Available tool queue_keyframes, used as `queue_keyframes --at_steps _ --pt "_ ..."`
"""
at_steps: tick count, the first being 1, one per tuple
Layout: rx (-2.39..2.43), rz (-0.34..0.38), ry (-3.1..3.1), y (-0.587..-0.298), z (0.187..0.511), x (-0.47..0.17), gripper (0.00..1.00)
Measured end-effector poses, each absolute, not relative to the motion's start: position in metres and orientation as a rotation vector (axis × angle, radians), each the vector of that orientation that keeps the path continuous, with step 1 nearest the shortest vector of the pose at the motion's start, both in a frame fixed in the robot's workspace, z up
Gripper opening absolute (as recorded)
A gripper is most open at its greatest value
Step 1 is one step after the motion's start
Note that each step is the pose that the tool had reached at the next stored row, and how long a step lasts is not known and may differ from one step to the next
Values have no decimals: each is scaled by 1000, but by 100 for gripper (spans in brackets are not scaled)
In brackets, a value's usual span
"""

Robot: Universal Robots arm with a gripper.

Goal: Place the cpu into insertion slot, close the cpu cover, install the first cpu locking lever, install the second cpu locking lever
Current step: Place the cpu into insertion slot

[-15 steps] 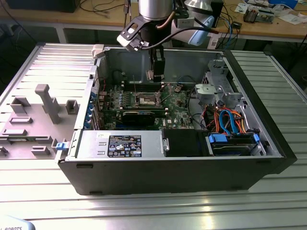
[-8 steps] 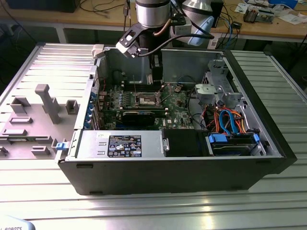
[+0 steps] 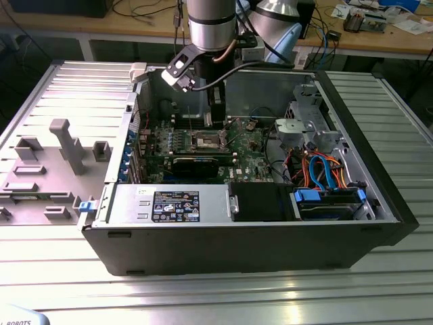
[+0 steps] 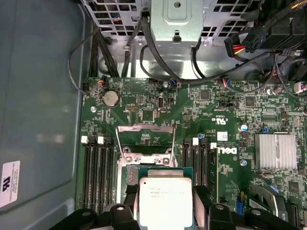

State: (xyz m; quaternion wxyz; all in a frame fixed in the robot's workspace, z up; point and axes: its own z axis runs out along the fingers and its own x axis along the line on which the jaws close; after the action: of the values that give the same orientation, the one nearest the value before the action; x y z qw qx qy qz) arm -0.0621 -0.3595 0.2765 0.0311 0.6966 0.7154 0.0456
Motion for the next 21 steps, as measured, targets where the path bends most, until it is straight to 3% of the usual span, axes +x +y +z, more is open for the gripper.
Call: queue_keyframes --at_steps 21 --pt "2127 147 2230 -352 242 -73 54"
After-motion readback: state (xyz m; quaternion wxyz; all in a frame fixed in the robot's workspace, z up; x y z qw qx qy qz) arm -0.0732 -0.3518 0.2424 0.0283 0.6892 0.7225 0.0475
